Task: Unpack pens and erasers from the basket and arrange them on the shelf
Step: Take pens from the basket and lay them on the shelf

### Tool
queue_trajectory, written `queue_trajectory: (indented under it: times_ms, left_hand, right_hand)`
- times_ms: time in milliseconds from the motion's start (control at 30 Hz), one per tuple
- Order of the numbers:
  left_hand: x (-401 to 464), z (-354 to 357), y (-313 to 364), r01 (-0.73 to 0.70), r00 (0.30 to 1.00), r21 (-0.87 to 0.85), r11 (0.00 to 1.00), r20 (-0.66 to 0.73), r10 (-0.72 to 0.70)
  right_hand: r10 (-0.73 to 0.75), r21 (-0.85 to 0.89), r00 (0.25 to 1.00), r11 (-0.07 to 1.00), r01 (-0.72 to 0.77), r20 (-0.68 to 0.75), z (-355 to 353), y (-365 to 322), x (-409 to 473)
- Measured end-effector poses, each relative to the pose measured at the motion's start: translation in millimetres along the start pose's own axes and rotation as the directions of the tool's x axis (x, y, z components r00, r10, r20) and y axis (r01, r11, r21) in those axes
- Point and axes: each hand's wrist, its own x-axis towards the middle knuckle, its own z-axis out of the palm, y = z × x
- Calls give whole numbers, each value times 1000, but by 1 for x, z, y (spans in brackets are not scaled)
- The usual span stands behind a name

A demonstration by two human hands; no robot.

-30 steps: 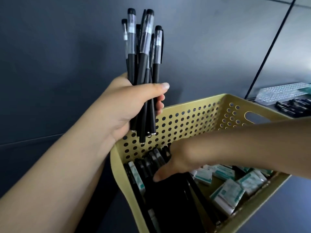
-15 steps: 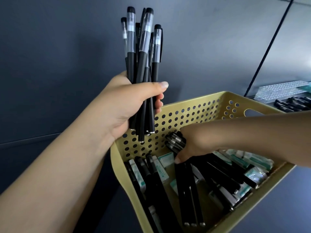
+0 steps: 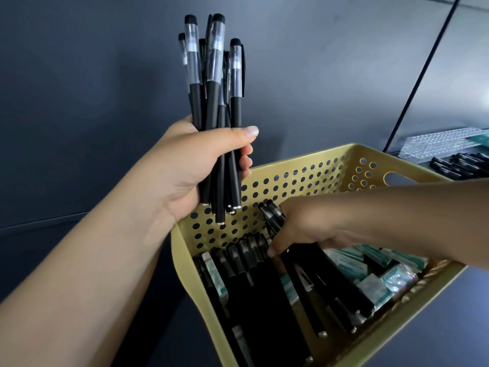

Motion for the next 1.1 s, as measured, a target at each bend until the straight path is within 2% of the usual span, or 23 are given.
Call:
queue_trajectory:
  times_ms: [133, 233, 367, 433, 533, 600, 667, 833, 967, 1100]
  left_hand:
    - [0, -3, 1, 12, 999, -7, 1000, 47, -12]
    - [-1, -4, 3, 27, 994, -38, 999, 104, -23]
    - [-2, -3, 4, 50, 995, -116, 992, 96, -38]
    - [-3, -1, 4, 52, 995, -121, 991, 95, -40]
    - [-4, -2, 5, 81, 990, -117, 990, 125, -66]
    - [-5, -2, 7, 113, 975, -99, 989, 205, -91]
    - [-8, -2, 8, 109, 964, -41, 993, 248, -95]
    - [-13, 0, 12, 117, 964, -96, 988, 249, -90]
    - [-18, 6, 13, 76, 967, -32, 997, 248, -66]
    - [-31, 16, 25, 41, 949, -23, 999, 313, -31]
  right_hand:
    - [-12, 35, 997, 999, 9, 81, 0, -3, -2]
    - [-69, 159, 997, 985, 61, 42, -15, -7, -11]
    - [-184, 341, 982, 922, 184, -30, -38, -8, -29]
    - [-300, 476, 947, 821, 316, -111, -45, -11, -34]
    - [-464, 642, 839, 558, 525, -283, -52, -21, -41]
    - [-518, 646, 762, 436, 627, -390, -56, -27, -44]
    - [-558, 609, 709, 399, 685, -431, -55, -33, -45]
    - [-638, 508, 644, 422, 751, -422, -44, -39, -47]
    - [-678, 428, 618, 458, 779, -399, -38, -42, -52]
    - [-735, 458, 574, 396, 796, -360, -38, -48, -63]
